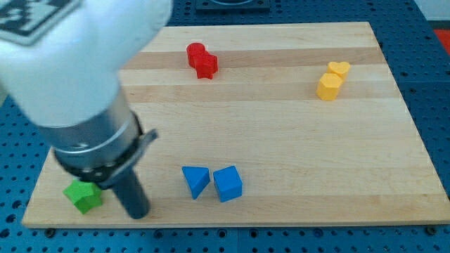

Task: Slightly pus the green star towards up

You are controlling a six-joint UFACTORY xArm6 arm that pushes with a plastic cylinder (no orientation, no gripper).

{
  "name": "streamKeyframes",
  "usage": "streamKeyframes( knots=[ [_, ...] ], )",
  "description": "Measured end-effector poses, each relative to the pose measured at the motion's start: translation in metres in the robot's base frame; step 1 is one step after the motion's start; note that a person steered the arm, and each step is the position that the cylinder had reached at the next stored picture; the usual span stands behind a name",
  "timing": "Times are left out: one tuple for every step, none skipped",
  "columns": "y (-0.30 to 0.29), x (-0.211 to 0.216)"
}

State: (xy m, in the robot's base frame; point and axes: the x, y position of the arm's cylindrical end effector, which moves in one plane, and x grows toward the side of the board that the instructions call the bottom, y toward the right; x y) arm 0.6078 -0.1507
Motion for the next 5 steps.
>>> streamKeyframes(
  knots=[
    [-0.051, 0.007],
    [-0.066, -0.008],
    [-0.066, -0.028],
    [-0.066, -0.034],
    [-0.056, -0.032]
  ],
)
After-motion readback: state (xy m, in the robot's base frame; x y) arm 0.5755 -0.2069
